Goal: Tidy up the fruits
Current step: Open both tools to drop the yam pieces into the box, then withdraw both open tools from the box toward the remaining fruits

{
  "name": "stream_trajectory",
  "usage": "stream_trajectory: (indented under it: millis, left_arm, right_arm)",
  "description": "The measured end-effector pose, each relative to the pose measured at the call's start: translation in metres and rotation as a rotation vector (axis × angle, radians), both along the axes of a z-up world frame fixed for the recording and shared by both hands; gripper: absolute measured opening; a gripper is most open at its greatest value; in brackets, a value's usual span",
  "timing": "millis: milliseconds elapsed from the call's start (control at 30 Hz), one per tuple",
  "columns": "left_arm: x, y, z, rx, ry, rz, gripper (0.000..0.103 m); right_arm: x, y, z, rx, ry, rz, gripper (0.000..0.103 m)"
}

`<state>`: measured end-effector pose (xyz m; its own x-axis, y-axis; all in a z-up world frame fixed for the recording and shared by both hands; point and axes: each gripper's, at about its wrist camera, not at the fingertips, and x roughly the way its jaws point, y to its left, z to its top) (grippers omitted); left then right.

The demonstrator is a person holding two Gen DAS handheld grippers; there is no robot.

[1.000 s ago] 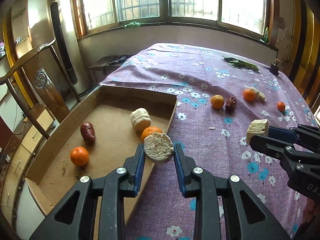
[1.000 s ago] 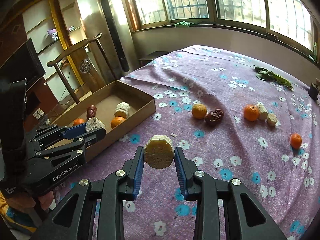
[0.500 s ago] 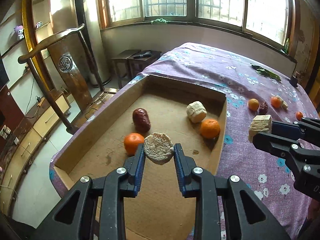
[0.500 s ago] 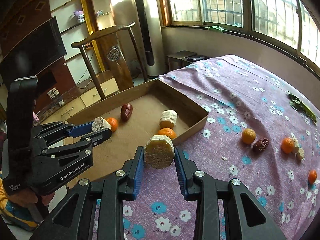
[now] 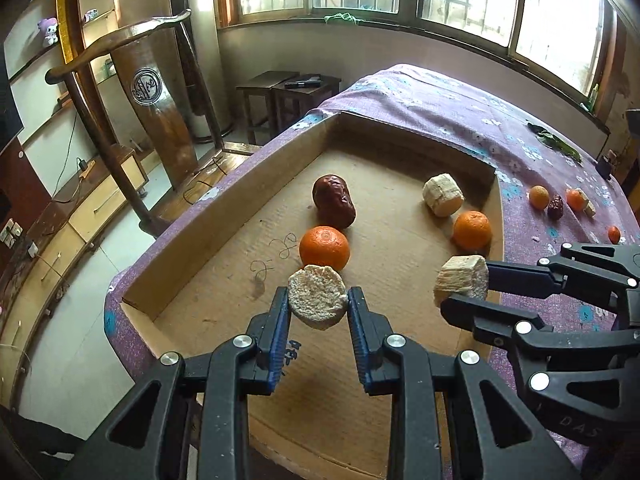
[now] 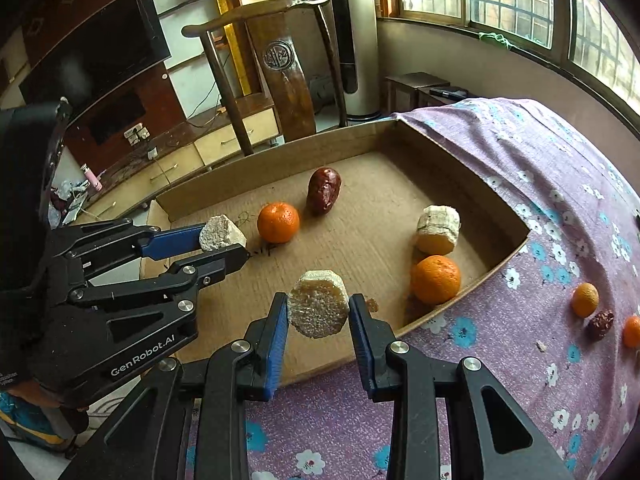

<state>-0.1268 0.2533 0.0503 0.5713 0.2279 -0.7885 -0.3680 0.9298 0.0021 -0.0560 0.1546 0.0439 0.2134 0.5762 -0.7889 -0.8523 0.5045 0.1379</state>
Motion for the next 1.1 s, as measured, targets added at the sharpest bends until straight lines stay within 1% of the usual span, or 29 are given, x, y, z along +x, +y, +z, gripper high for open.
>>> stream_trajectory:
  millis: [200,267,333,400,467,600,667,767,867,900,967,1100]
  left_arm:
    - [0.006,0.006,-0.007,-0.002,0.019,0.013,0.028]
    - [0.009,0.007,-0.010,-0.006,0.029,0.022,0.028]
    - [0.011,0.010,-0.014,-0.012,0.041,0.029,0.028]
    - [0.012,0.013,-0.017,-0.018,0.047,0.038,0.028]
    - [0.012,0.015,-0.018,-0.025,0.050,0.050,0.029]
    - [0.012,0.015,-0.012,-0.006,0.030,0.068,0.044]
    - [0.012,0.012,-0.007,0.011,0.013,0.071,0.048]
    - [0.011,0.005,0.003,0.032,-0.018,0.069,0.062]
    - [0.011,-0.006,0.013,0.055,-0.045,0.058,0.065]
    - [0.012,-0.011,0.015,0.055,-0.053,0.049,0.069]
    - [0.014,-0.020,0.019,0.051,-0.065,0.029,0.072]
    - [0.022,-0.043,0.023,0.046,-0.075,-0.019,0.074]
  right_arm:
    - [0.011,0.020,-0.018,-0.051,0.025,0.012,0.034]
    - [0.015,0.025,-0.023,-0.058,0.023,0.001,0.034]
    - [0.017,0.025,-0.025,-0.045,0.022,-0.008,0.034]
    - [0.019,0.024,-0.024,-0.037,0.022,-0.019,0.036]
    - [0.020,0.021,-0.020,-0.034,0.014,-0.023,0.042]
    - [0.018,0.005,-0.007,-0.001,-0.007,-0.049,0.049]
    - [0.018,-0.006,0.001,0.021,-0.015,-0.067,0.056]
    - [0.019,-0.025,0.009,0.036,-0.024,-0.106,0.058]
    - [0.022,-0.047,0.016,0.055,-0.029,-0.149,0.062]
    - [0.024,-0.055,0.017,0.060,-0.030,-0.167,0.063]
    - [0.028,-0.072,0.018,0.062,-0.027,-0.202,0.065]
    - [0.036,-0.107,0.018,0.063,-0.025,-0.276,0.066]
